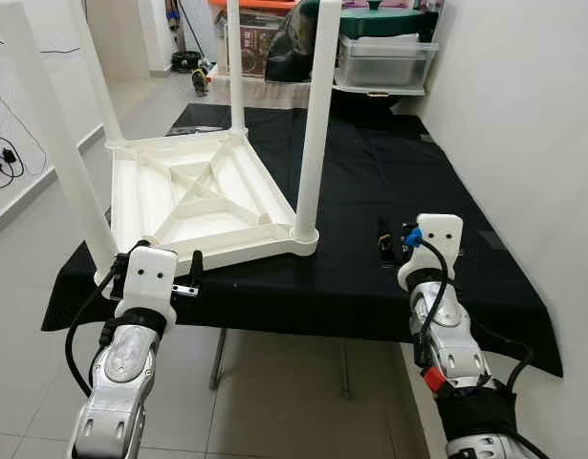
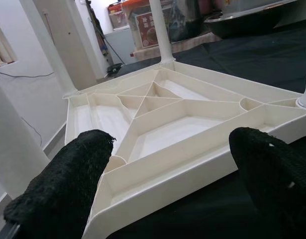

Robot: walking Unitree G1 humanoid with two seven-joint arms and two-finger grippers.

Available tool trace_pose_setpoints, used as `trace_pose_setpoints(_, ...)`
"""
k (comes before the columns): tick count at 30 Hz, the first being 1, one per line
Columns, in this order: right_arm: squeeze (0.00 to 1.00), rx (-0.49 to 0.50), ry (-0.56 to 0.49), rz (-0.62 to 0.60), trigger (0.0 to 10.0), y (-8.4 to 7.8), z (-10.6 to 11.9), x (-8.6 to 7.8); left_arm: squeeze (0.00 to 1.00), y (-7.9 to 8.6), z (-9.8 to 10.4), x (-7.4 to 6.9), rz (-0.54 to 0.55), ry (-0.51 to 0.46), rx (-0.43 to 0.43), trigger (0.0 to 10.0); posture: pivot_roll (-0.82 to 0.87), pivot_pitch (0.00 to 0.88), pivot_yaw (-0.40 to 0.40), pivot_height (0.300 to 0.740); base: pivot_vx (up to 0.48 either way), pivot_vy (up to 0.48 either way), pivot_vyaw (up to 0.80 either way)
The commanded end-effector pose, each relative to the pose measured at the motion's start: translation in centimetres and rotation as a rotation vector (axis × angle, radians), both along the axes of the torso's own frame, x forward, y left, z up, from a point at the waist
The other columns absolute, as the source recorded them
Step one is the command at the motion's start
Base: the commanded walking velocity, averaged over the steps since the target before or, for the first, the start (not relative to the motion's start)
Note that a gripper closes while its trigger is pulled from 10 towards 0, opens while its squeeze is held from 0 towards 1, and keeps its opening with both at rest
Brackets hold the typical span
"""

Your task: Building children table

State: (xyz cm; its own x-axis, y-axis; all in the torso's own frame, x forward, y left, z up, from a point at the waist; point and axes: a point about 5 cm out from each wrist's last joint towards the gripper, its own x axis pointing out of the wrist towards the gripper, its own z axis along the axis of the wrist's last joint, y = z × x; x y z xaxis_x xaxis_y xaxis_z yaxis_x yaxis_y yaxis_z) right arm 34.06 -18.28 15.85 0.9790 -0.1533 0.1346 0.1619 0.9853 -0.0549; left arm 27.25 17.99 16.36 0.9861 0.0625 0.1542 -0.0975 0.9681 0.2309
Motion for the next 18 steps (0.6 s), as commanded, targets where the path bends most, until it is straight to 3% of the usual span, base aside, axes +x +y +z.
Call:
trace_pose_setpoints(1, 0.0, -0.001, -0.002, -0.006, 10.0, 0.04, 0.11, 0.19, 0.0, -0.2, 0.07, 0.1, 0.001, 0.004, 0.012, 10.0, 0.08, 0.0, -0.084, 0.74, 0.244, 0.0, 0.0)
trace_pose_setpoints(18, 0.0, 0.005, 0.007, 0.022, 10.0, 0.65, -0.17, 0.08, 0.0, -0.51, -0.4, -0.04, -0.016, 0.017, 0.01, 10.0, 0.08, 0.0, -0.08, 0.74, 0.285, 0.0, 0.0)
